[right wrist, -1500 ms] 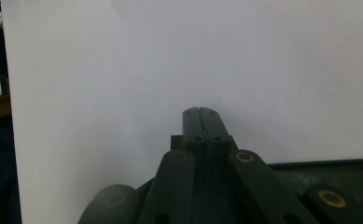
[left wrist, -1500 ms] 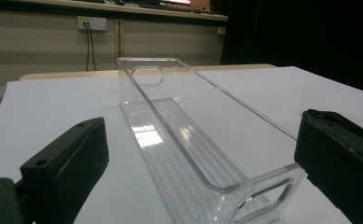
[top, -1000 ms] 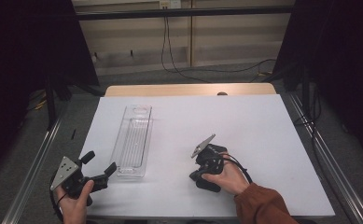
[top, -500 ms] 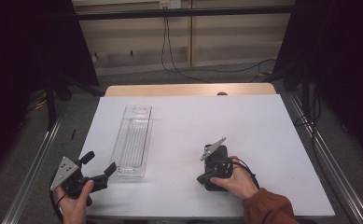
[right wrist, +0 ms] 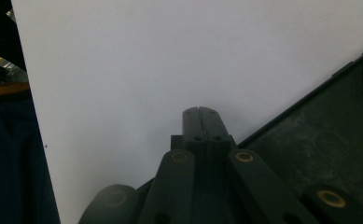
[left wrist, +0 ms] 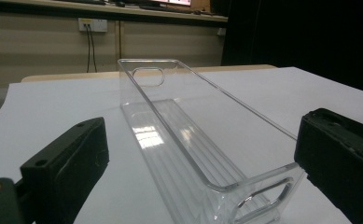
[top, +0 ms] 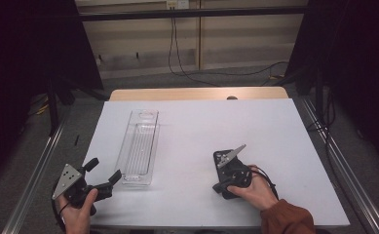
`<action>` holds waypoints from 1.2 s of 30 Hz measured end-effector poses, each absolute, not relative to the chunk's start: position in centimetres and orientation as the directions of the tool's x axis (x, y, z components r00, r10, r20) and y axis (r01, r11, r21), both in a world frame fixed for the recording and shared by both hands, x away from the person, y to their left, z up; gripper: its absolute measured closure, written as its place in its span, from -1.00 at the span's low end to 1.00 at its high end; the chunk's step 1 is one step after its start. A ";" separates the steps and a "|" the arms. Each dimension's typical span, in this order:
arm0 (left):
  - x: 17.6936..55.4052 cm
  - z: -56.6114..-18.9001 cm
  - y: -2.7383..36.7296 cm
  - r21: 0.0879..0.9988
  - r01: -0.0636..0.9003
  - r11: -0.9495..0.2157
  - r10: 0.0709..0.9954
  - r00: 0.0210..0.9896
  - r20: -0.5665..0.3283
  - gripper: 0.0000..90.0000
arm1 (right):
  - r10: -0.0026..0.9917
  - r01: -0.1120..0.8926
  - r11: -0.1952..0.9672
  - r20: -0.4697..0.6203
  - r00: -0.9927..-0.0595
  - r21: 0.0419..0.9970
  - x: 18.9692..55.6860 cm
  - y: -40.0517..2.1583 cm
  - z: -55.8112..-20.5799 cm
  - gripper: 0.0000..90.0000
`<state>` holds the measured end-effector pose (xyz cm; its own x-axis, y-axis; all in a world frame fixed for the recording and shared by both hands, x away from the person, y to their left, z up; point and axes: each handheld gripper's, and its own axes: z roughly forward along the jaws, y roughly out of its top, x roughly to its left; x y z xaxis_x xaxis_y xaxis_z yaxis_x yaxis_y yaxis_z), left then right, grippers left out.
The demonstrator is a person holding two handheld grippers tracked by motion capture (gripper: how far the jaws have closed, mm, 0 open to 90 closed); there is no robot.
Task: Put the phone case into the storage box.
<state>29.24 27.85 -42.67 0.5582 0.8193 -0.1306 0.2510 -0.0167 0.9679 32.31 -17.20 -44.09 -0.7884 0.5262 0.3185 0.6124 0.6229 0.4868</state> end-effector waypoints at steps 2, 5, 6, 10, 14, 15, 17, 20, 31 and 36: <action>29.3 -42.7 27.9 0.968 0.252 -0.019 0.819 0.558 -0.130 -0.93 | 0.532 0.618 0.619 0.319 -0.784 0.486 32.2 -17.3 -44.1 1.00; 29.2 -42.7 27.9 0.967 0.253 -0.018 0.820 0.557 -0.130 -0.93 | 0.539 0.623 0.613 0.320 -0.779 0.485 32.1 -17.7 -44.1 1.00; 29.2 -42.7 27.9 0.967 0.253 -0.018 0.821 0.555 -0.130 -0.93 | 0.547 0.628 0.610 0.317 -0.775 0.484 32.0 -17.9 -44.1 1.00; 29.2 -42.7 27.9 0.967 0.254 -0.018 0.822 0.555 -0.130 -0.93 | 0.553 0.632 0.606 0.316 -0.771 0.483 31.9 -18.3 -44.0 1.00; 29.2 -42.7 27.9 0.967 0.252 -0.018 0.821 0.555 -0.129 -0.93 | 0.566 0.640 0.597 0.311 -0.763 0.483 31.7 -18.8 -44.0 1.00; 29.2 -42.7 27.9 0.967 0.252 -0.019 0.822 0.555 -0.128 -0.93 | 0.570 0.643 0.592 0.311 -0.760 0.486 31.7 -19.0 -44.0 1.00; 29.2 -42.7 27.9 0.967 0.254 -0.017 0.822 0.555 -0.131 -0.93 | 0.582 0.651 0.580 0.310 -0.752 0.490 31.5 -19.4 -44.1 1.00; 29.2 -42.7 27.9 0.967 0.254 -0.021 0.822 0.555 -0.128 -0.93 | 0.590 0.658 0.568 0.313 -0.744 0.494 31.3 -20.1 -44.1 1.00; 29.2 -42.7 28.0 0.967 0.252 -0.023 0.822 0.556 -0.126 -0.93 | 0.619 0.671 0.547 0.298 -0.726 0.500 30.8 -21.3 -44.1 1.00; 29.2 -42.7 27.9 0.967 0.255 -0.020 0.820 0.557 -0.130 -0.93 | 0.636 0.674 0.536 0.282 -0.719 0.509 30.7 -21.9 -44.1 1.00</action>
<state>29.23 27.93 -42.69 0.5567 0.8205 -0.1299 0.2547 -0.0197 0.9668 30.74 -21.90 -44.08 -0.7188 0.6356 0.2817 0.6735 0.5361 0.5089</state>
